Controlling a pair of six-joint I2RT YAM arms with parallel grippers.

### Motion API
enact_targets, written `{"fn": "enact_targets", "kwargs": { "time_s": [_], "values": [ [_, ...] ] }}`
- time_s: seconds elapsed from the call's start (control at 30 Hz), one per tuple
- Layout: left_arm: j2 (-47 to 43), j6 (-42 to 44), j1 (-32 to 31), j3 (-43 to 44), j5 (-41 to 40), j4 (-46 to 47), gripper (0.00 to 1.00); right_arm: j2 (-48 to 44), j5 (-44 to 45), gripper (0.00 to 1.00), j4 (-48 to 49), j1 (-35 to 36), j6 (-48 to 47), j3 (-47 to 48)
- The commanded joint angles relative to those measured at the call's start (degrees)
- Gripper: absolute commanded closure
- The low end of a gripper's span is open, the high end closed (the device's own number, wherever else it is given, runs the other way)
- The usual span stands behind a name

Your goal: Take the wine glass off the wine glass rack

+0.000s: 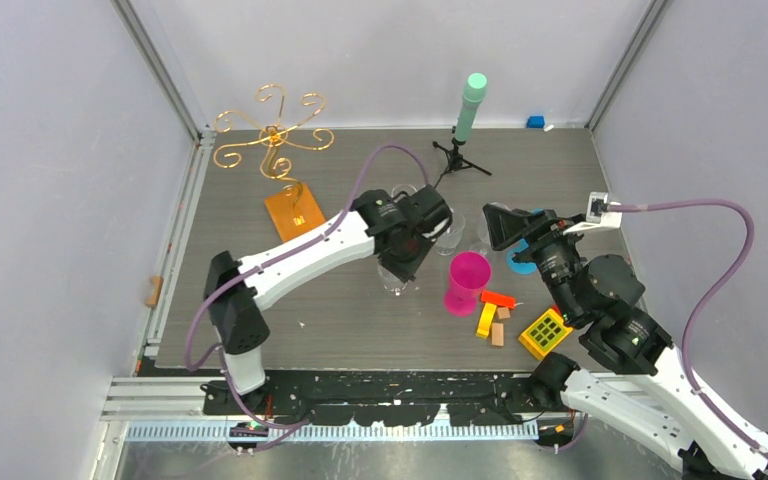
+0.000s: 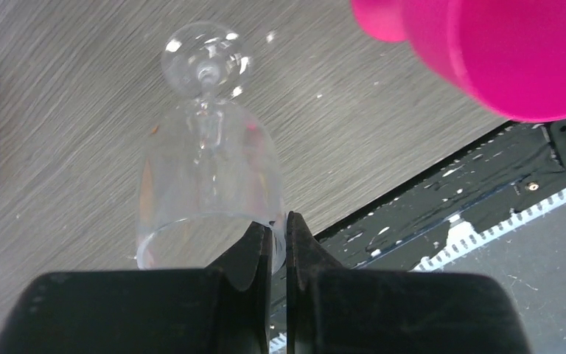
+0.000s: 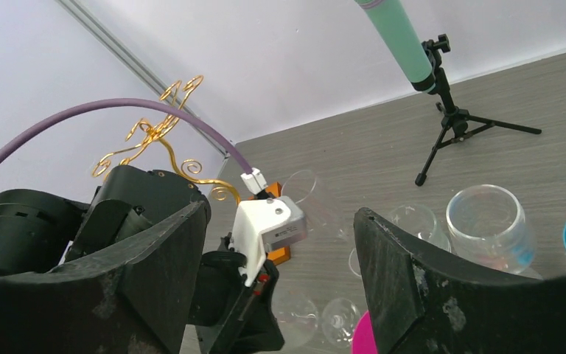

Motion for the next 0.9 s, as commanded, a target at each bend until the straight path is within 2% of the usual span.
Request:
{"fn": "enact_targets", "kwargs": {
  "time_s": [0.0,0.13,0.37,0.57,0.87],
  "values": [
    [2.1,-0.2,-1.7,4.3,2.3,-0.2,1.00,-1.7,2.0,0.22,-0.5,0.3,1.6,-1.5],
    [3.2,-0.3,-2.2,5.4,4.5,0.0,1.00,-2.9,2.2,0.22,-0.7,0.4,2.1,-2.4],
    [4.6,0.1,-2.2,7.7,3.1,-2.0,0.91,-4.3,2.5,0.22,-1.0,0.3,2.2,-2.8],
    [6.4,2.0,-2.2,12.2,-0.4,-4.2,0.69,-5.6,3.0,0.22,-1.3,0.3,2.7,-3.4],
    [5.6,4.8,-2.1,20.0,-5.0,-5.6,0.51,-6.8,3.3,0.22,-2.3,0.3,2.7,-2.8]
  ]
}}
